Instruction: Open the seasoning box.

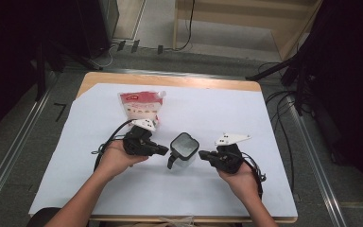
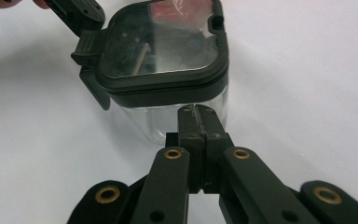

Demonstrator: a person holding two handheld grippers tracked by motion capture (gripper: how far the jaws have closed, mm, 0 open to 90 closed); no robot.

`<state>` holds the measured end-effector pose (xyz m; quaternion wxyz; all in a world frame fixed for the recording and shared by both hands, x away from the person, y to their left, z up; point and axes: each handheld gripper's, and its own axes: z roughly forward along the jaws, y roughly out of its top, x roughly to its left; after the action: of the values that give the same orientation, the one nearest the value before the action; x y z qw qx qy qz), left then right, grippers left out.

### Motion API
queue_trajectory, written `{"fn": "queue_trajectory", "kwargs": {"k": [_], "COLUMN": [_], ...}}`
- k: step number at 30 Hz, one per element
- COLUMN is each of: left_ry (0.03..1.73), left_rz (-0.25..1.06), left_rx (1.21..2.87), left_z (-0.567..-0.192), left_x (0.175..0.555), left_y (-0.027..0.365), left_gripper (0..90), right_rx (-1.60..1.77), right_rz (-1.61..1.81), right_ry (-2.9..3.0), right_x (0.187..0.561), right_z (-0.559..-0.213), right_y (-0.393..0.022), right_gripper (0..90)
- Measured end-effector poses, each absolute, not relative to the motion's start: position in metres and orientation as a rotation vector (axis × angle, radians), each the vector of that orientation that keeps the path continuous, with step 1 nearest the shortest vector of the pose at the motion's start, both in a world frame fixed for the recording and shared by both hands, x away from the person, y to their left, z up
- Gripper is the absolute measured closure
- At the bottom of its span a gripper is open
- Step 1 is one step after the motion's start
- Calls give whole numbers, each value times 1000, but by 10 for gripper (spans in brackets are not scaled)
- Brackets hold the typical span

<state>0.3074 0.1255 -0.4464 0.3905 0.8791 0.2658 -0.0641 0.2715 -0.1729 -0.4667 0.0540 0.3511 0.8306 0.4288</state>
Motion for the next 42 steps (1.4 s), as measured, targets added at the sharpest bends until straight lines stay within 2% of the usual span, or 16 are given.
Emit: {"fn": "queue_trajectory", "kwargs": {"k": [42], "left_ry": [664], "left_rz": [-215], "left_rx": [2228], "left_z": [-455], "left_x": [299], "left_y": [96], "left_gripper": [900], "right_rx": [1195], "right_rz": [1277], "right_ry": [2475], "right_x": [290], "right_z": [-471], "right_y": [-165], "right_gripper": [900]}}
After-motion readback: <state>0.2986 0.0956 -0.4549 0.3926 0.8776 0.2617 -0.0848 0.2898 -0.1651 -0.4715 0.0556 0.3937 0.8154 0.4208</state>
